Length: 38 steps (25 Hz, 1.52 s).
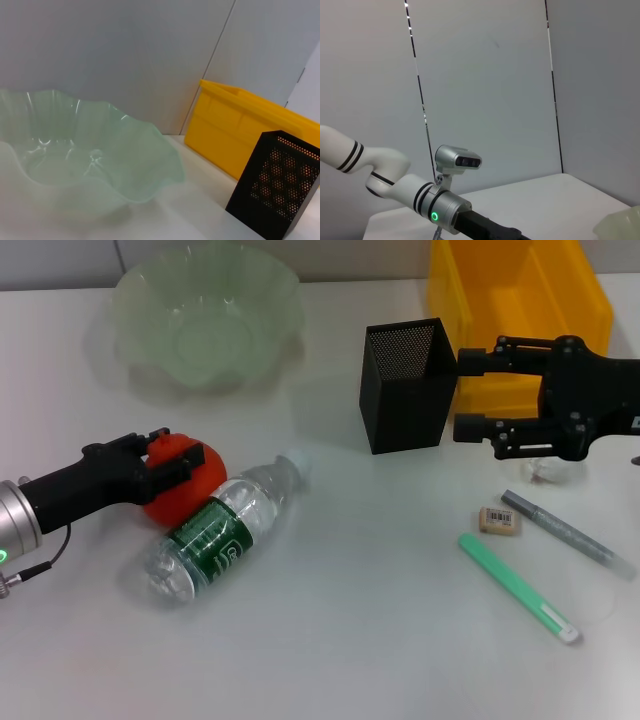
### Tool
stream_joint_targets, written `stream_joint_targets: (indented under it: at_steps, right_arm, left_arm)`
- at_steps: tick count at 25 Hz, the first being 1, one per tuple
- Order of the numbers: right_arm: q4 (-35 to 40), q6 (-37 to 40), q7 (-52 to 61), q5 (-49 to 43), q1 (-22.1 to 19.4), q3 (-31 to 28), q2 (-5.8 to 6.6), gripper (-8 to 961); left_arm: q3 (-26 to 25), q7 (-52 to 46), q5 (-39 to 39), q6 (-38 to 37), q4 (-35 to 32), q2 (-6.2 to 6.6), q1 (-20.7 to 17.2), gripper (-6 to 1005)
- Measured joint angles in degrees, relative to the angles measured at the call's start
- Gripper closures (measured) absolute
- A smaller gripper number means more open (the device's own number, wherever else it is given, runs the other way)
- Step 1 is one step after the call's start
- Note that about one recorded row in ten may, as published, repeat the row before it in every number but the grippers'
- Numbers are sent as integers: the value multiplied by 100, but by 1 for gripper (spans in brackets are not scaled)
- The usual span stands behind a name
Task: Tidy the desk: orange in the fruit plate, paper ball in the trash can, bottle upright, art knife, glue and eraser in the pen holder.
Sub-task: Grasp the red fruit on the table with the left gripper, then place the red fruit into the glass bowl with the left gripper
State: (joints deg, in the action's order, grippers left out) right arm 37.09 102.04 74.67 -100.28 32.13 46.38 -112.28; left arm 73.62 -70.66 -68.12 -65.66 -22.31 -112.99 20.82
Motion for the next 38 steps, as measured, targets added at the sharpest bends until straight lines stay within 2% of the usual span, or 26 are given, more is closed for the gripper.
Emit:
stream_joint_targets:
  at_steps: [4, 9, 14, 17, 18, 20, 21, 22, 25, 27, 29, 32, 38]
  right_arm:
    - [0, 0, -39, 0, -16, -14, -7, 182]
    - [0, 2, -41, 0, -33, -31, -12, 182]
    - [0, 12, -41, 0, -65, -43, -45, 183]
    - [0, 8, -41, 5, -70, -49, -75, 183]
    - [0, 8, -41, 5, -70, -49, -75, 183]
    - [0, 9, -41, 15, -63, -50, -86, 183]
    - [-1, 8, -40, 22, -55, -50, -95, 183]
    - [0, 6, -40, 35, -45, -53, -122, 183]
    - [0, 3, -40, 40, -43, -59, -148, 183]
    - [0, 1, -41, 43, -43, -62, -211, 183]
    - [0, 0, -41, 44, -52, -62, -240, 183]
    - [4, 0, -30, 49, -75, -60, -280, 183]
    - [1, 14, -5, 52, -95, -59, -298, 184]
  left_arm:
    - [3, 43, -55, 24, -4, -23, 28, 420]
    - [-12, 17, -268, -1, -51, -23, 116, 657]
    - [-230, 51, -258, -203, -248, -35, 71, 705]
    - [-761, 63, -246, -576, -685, -84, 101, 734]
    - [-761, 63, -246, -576, -685, -84, 101, 744]
    - [-1060, 107, -245, -643, -880, -168, 215, 763]
    - [-1060, 107, -245, -643, -880, -168, 215, 783]
    - [-1382, 381, -259, -508, -996, -288, 496, 804]
    - [-1491, 612, -272, -351, -999, -339, 669, 828]
    - [-1543, 904, -284, 559, -997, -467, 1087, 844]
    - [-1532, 940, -284, 998, -998, -506, 1240, 859]
    - [-1371, 1151, -287, 2438, -779, -559, 1765, 879]
    - [-1268, 1377, -293, 3315, -443, -577, 2177, 864]
